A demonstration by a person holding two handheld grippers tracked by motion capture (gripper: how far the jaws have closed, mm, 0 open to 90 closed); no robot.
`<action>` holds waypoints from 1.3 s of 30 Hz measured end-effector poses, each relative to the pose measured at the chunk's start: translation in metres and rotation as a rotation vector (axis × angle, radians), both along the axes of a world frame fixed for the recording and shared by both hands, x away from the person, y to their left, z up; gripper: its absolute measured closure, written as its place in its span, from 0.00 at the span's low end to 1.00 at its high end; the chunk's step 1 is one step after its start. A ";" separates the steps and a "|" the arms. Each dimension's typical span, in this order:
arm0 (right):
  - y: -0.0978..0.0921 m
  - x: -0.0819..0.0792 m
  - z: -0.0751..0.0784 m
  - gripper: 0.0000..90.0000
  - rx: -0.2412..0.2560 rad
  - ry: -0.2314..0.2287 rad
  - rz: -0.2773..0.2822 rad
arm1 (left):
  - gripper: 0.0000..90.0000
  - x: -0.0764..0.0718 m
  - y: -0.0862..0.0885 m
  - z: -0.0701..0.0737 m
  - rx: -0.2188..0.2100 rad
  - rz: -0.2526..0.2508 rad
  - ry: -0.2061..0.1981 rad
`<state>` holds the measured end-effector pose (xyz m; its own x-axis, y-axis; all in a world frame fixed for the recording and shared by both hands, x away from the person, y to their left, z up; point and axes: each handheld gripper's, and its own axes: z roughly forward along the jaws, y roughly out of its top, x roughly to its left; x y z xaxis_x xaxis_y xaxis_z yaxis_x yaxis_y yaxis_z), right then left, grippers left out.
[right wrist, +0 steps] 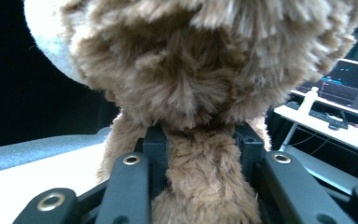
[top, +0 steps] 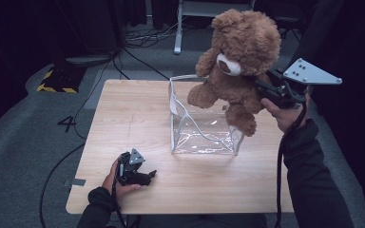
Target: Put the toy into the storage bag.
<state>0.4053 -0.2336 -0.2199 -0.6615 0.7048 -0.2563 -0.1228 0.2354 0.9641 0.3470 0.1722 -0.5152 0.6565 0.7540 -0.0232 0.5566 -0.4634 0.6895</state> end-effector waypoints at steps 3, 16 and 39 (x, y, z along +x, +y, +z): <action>0.012 0.006 -0.005 0.73 -0.007 0.004 0.026 | 0.17 0.000 0.000 0.000 -0.001 0.001 0.000; 0.037 0.030 -0.024 0.73 -0.024 0.058 0.031 | 0.17 0.000 0.000 0.000 0.000 0.001 -0.001; 0.048 0.051 -0.072 0.73 -0.183 0.170 0.033 | 0.17 0.000 0.000 0.000 0.000 0.002 -0.002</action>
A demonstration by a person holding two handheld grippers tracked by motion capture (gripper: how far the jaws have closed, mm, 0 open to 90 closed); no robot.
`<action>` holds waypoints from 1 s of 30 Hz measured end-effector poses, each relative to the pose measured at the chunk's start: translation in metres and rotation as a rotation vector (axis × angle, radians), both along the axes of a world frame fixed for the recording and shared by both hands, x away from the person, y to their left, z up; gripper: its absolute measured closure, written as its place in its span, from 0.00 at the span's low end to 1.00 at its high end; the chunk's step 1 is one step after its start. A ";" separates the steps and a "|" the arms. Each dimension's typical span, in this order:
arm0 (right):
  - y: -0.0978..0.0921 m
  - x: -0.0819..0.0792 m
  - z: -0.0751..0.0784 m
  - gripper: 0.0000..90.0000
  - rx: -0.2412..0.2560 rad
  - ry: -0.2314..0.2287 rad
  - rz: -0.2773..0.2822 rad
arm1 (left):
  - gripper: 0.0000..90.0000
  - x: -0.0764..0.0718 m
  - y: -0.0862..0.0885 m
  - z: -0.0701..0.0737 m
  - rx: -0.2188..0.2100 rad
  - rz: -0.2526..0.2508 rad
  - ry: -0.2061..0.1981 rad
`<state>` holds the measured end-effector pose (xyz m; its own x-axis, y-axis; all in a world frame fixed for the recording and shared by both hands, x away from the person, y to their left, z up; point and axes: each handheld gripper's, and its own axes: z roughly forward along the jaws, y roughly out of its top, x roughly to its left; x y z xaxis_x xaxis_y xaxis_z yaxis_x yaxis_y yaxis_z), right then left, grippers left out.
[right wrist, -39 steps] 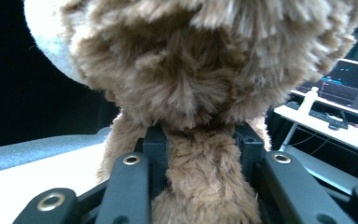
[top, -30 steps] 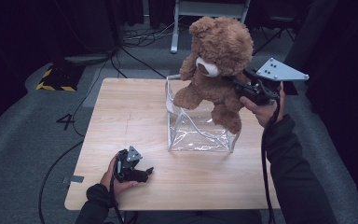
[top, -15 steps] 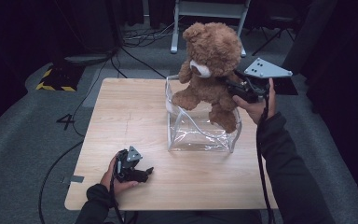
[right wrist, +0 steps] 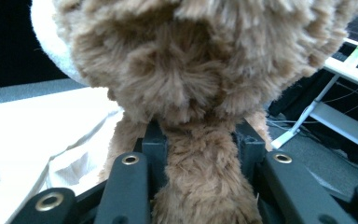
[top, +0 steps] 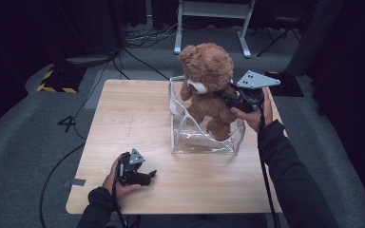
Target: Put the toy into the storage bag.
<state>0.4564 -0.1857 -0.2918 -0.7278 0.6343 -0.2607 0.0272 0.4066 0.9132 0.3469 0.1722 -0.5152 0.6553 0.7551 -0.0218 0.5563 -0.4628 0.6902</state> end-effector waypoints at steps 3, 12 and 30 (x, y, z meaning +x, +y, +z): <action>0.002 0.001 -0.007 0.72 -0.022 0.014 0.002 | 0.17 0.000 0.000 0.000 0.000 0.000 0.000; 0.002 0.008 -0.023 0.70 -0.072 0.094 0.016 | 0.17 0.000 0.000 0.000 0.001 -0.001 0.002; -0.006 0.022 -0.045 0.64 -0.163 0.217 0.010 | 0.17 0.000 0.000 0.000 0.000 -0.001 0.002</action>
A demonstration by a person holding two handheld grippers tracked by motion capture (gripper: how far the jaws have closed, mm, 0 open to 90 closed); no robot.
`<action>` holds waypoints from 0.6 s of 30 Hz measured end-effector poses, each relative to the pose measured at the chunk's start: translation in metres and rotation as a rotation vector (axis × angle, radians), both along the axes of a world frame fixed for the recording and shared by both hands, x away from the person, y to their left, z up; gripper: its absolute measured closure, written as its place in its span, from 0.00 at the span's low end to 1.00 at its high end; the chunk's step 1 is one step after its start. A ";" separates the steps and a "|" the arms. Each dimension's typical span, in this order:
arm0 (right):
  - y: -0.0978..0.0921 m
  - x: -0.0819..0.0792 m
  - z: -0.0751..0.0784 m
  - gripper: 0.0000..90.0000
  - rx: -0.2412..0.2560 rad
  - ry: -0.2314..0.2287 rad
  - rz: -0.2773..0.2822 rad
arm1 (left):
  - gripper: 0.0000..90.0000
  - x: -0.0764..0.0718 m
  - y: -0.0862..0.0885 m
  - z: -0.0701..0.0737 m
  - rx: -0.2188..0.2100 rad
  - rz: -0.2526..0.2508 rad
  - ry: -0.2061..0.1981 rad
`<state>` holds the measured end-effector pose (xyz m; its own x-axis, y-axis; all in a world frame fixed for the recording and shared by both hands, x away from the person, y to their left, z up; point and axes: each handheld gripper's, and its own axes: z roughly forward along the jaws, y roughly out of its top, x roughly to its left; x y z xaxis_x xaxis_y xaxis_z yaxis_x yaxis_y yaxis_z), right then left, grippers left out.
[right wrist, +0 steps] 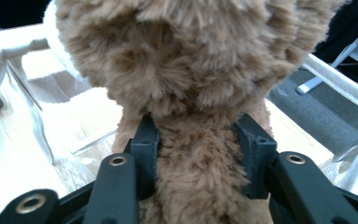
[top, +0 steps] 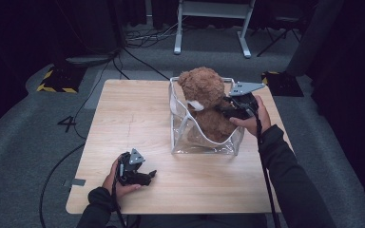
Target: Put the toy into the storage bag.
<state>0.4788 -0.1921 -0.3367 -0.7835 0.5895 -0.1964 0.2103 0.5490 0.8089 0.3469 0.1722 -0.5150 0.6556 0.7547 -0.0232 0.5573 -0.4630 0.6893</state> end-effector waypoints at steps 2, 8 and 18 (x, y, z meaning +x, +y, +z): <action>0.000 0.000 0.000 0.64 -0.017 0.005 0.000 | 0.17 0.000 0.000 0.000 0.000 0.000 0.000; -0.002 0.002 0.000 0.64 -0.060 0.024 -0.003 | 0.17 0.000 0.000 0.000 0.000 0.000 0.000; 0.003 0.006 -0.007 0.65 -0.175 0.074 -0.005 | 0.17 0.000 0.000 0.000 0.000 0.000 0.000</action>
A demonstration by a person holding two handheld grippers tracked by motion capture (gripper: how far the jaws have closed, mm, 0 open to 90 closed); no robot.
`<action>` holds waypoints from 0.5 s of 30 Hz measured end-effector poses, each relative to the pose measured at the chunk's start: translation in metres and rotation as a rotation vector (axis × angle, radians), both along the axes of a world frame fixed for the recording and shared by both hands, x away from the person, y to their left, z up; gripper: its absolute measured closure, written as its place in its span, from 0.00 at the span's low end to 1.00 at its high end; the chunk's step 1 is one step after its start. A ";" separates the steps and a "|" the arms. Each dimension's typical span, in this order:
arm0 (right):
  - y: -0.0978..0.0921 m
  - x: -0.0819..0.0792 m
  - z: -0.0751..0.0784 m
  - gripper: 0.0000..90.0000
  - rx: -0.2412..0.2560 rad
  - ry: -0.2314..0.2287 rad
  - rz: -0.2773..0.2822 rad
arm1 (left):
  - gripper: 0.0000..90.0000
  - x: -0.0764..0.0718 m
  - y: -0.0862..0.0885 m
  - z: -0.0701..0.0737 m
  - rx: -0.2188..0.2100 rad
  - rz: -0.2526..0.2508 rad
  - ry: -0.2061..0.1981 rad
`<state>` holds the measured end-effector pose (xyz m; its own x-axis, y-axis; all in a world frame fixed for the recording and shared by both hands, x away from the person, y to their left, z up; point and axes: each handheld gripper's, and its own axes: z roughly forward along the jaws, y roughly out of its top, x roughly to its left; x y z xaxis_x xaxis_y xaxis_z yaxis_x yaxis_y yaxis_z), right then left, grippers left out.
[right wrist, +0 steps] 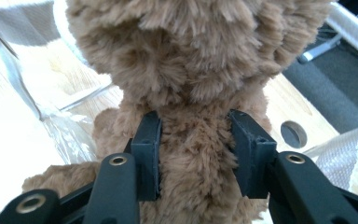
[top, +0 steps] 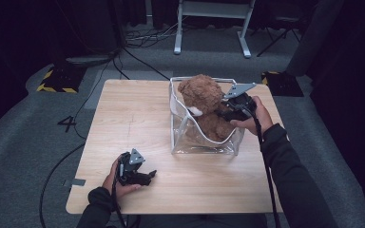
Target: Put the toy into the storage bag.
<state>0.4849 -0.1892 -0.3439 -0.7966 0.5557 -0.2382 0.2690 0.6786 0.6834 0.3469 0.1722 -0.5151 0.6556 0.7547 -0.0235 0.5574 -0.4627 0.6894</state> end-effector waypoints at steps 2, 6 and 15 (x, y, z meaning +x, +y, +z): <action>-0.001 0.002 -0.001 0.66 -0.015 0.016 -0.009 | 0.17 0.000 0.000 0.000 0.000 0.000 0.000; -0.001 0.002 -0.003 0.68 -0.027 0.041 -0.004 | 0.17 0.000 0.000 0.000 0.000 0.000 0.000; -0.001 0.003 -0.003 0.68 -0.071 0.057 -0.002 | 0.17 0.000 0.000 0.000 0.000 0.001 -0.001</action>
